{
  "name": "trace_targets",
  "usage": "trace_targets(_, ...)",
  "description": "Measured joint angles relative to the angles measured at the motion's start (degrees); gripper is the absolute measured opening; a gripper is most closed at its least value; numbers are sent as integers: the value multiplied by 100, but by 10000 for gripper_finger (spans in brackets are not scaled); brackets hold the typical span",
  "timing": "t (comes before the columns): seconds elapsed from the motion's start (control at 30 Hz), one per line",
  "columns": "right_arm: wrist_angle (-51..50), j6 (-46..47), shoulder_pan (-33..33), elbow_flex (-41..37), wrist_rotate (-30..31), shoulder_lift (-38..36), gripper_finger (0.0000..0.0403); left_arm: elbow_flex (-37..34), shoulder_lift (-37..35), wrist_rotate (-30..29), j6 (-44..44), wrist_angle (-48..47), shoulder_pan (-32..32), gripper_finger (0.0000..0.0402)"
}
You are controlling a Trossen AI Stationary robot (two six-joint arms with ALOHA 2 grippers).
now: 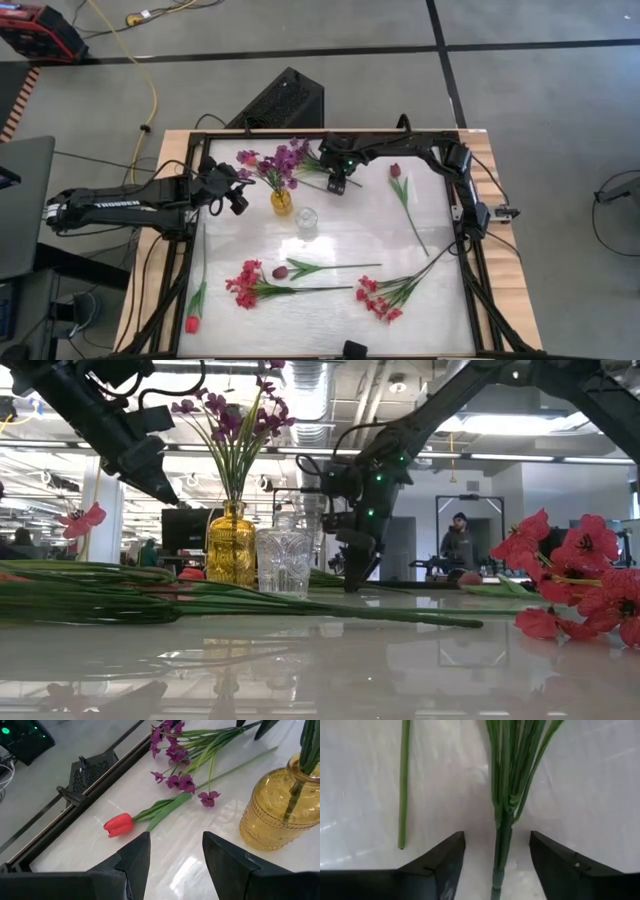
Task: Sort flowers into vase by color
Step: Put the violet flowers into the yellow vase
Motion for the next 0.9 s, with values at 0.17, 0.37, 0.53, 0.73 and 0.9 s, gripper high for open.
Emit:
trace_targets(0.17, 78, 314, -33, -28, 213, -202, 130, 0, 0, 1, 23, -2, -2, 171)
trace_targets(0.37, -232, 273, -312, -24, 263, -852, 19, 0, -202, 4, 68, -19, -4, 171)
trace_targets(0.53, 215, 239, -496, -514, 200, -1866, 18, 0, -639, 7, 68, -30, -4, 171)
trace_targets(0.73, 3170, 720, -835, -2530, -670, -3621, 16, 0, -1337, -82, 126, -17, -4, 171)
trace_targets(0.9, 7456, 1274, -508, -4587, -1613, -4639, 16, 0, -1691, -225, 175, 1, -2, 171)
